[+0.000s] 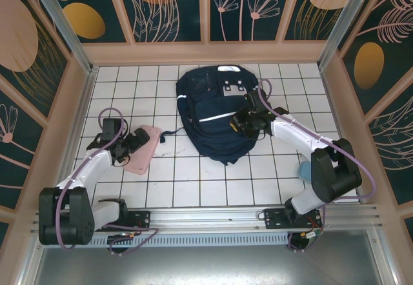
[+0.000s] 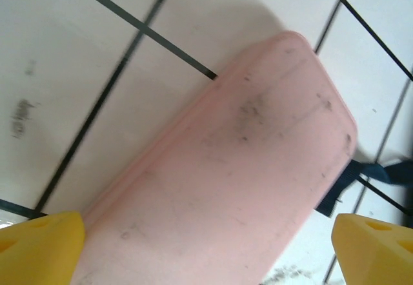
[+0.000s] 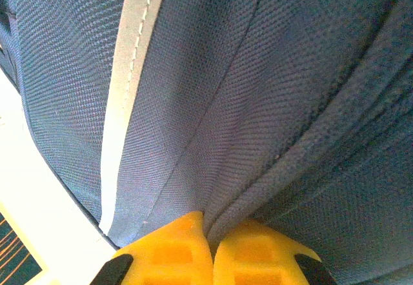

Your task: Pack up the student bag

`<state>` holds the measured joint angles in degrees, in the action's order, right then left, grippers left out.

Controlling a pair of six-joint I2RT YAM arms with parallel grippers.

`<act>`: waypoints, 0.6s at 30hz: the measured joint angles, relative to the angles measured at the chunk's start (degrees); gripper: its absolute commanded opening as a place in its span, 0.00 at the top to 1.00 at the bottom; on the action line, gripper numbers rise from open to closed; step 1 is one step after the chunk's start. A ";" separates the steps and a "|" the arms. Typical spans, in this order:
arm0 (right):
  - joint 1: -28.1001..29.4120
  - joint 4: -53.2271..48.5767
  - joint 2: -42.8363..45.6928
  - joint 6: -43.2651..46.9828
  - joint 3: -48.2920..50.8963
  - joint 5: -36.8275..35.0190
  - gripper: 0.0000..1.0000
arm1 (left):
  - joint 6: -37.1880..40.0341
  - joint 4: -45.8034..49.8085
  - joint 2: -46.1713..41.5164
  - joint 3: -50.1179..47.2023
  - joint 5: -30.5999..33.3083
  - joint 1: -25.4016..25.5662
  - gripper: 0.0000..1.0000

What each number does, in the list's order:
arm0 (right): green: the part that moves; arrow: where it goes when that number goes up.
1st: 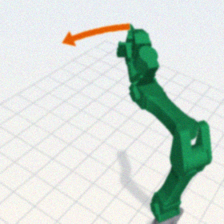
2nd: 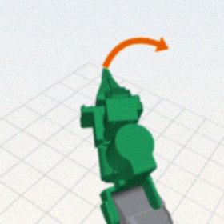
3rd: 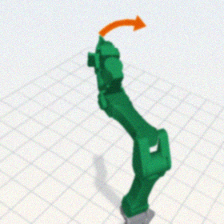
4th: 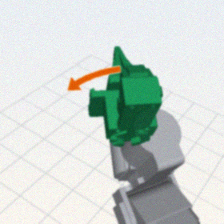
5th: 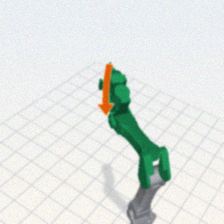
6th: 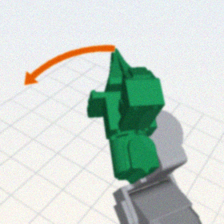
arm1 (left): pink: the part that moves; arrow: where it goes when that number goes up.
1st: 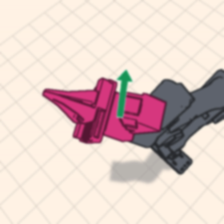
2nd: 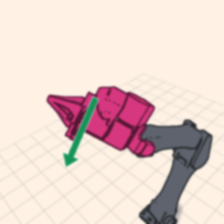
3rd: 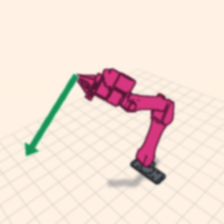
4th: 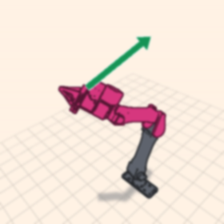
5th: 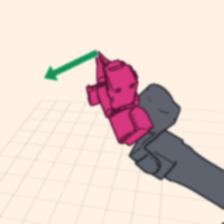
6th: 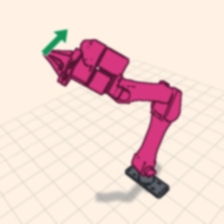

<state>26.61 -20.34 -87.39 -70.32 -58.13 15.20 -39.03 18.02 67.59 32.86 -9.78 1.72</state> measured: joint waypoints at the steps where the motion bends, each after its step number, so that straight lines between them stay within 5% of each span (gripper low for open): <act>1: 0.00 0.00 0.00 0.00 0.00 0.00 1.00 | -0.02 -0.02 -0.09 0.00 -0.68 1.16 0.03; 12: 0.00 -0.07 0.00 0.61 0.00 -0.22 1.00 | -7.21 -8.70 -0.52 -5.18 -7.50 11.96 0.11; 14: 0.00 -0.09 0.00 0.98 0.00 -0.33 0.84 | -7.93 -9.57 -0.48 -5.20 -8.79 13.27 0.10; 18: 0.07 -0.61 0.68 3.21 0.22 -2.71 0.36 | -8.37 -9.57 -1.18 -5.03 -7.04 13.73 0.05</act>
<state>26.68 -20.95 -86.72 -67.11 -57.91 12.49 -47.40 8.45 66.41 27.83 -16.82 15.44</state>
